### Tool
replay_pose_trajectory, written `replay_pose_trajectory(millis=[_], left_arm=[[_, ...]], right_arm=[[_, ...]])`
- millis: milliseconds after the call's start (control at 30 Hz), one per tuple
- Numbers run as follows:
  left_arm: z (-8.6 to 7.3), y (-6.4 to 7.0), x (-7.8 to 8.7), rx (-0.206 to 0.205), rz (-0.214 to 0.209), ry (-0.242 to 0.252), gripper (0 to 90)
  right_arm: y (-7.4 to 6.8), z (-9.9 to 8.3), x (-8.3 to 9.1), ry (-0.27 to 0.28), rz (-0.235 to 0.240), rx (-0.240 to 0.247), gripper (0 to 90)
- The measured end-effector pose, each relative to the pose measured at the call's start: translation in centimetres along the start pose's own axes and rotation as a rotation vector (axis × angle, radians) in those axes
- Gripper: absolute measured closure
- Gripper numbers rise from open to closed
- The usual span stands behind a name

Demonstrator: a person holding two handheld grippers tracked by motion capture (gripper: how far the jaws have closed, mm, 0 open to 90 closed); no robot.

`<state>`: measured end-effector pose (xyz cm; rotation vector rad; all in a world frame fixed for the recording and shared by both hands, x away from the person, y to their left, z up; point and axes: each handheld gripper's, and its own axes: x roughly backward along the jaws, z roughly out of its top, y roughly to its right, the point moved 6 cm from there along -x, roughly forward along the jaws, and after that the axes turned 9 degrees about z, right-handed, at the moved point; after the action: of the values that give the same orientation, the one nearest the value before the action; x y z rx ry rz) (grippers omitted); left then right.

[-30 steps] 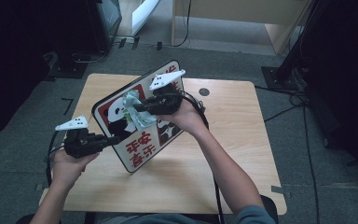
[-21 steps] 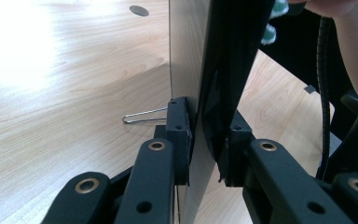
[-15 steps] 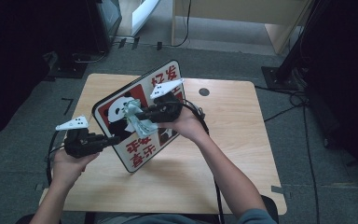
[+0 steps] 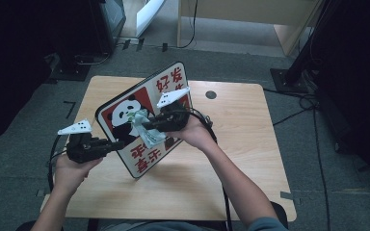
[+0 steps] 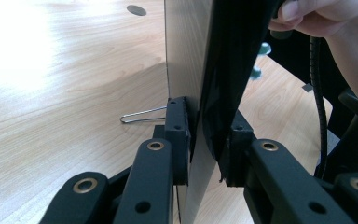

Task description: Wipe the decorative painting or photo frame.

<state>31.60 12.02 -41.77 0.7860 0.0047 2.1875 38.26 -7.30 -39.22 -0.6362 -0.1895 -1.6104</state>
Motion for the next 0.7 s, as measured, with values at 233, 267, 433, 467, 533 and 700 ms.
replay_pose_trajectory(millis=[233,267,433,467,533,700], left_arm=[[0.0,0.0,0.0,0.001,-0.006,-0.001,77.1],[0.0,0.0,0.0,0.003,-0.007,0.0,77.0],[0.0,-0.1,0.0,0.003,-0.011,-0.001,76.9],[0.0,-0.1,0.0,0.003,-0.011,0.001,76.9],[0.0,-0.1,0.0,0.002,-0.013,0.001,76.8],[0.0,-0.1,-0.1,0.0,-0.016,0.001,76.7]], right_arm=[[0.0,-0.9,-0.3,-0.015,-0.008,-0.006,80.8],[0.0,-1.0,-0.4,-0.017,-0.005,-0.008,80.8],[-0.1,-1.7,-0.7,-0.028,-0.003,-0.023,80.8],[-0.1,-1.9,-0.8,-0.037,-0.003,-0.022,80.8],[-0.1,-2.2,-0.9,-0.041,-0.004,-0.024,80.8],[-0.2,-2.9,-1.3,-0.05,-0.002,-0.034,80.8]])
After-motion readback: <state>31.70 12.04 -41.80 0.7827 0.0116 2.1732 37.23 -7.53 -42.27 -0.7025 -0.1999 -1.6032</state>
